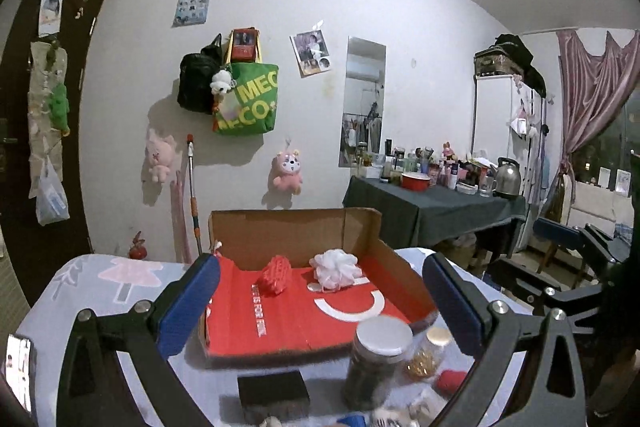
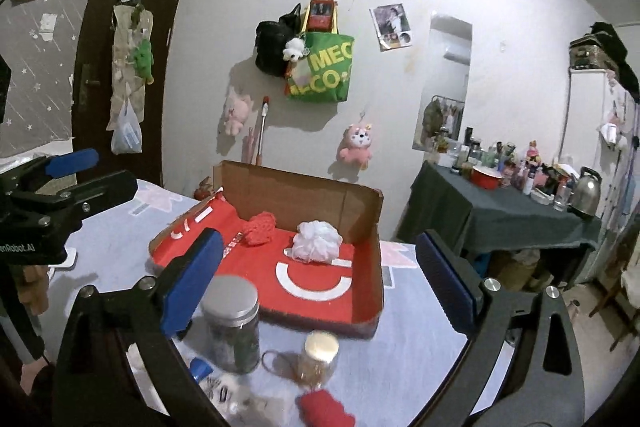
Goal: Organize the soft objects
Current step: 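Move both tools back toward the remaining items on the blanket, then grasp the white cloth with the left tool while the right tool grasps the red fuzzy sponge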
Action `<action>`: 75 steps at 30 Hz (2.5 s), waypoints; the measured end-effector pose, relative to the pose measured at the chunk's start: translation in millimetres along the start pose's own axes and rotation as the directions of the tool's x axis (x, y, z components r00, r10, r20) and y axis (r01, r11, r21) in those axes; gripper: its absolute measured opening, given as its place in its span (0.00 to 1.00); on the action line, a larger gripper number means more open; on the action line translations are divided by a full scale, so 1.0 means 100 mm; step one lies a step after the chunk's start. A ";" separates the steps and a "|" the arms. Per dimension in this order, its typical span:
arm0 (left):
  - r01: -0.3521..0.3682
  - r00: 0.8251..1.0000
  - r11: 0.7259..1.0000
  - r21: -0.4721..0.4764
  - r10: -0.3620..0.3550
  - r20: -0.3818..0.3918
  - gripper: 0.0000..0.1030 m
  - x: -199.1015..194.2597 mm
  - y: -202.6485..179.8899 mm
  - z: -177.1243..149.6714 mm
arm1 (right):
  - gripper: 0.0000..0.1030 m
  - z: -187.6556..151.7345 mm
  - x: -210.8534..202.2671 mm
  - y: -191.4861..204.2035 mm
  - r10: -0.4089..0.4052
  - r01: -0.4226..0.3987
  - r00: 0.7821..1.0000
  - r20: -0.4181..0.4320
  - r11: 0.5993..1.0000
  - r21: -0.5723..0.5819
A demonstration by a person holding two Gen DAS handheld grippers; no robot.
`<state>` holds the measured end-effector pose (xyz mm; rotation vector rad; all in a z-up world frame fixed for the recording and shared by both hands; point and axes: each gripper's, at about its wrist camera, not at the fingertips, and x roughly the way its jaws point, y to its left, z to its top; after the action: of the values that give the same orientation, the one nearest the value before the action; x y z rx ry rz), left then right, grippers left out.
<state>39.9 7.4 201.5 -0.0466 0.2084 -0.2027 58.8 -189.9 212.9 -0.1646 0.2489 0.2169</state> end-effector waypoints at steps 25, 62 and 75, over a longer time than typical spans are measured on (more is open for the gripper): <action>-0.087 0.972 0.996 -0.003 0.085 -0.220 1.00 0.01 -0.11 -1.43 | 0.96 -1.48 0.00 0.24 0.003 0.018 0.986 -0.168 0.992 0.128; -0.148 0.911 0.989 -0.005 0.134 -0.390 0.98 0.19 0.99 -1.38 | 0.96 -1.72 0.50 -0.44 0.083 0.020 0.937 -0.341 0.957 0.288; -0.097 0.857 0.994 -0.053 0.057 -0.512 0.19 0.49 1.23 -1.60 | 0.45 -1.81 0.69 -0.45 0.179 -0.057 0.901 -0.394 0.951 0.303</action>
<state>77.0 114.3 27.4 -0.0601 0.7510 -0.1227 93.4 -253.9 28.0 0.0957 0.7171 0.2643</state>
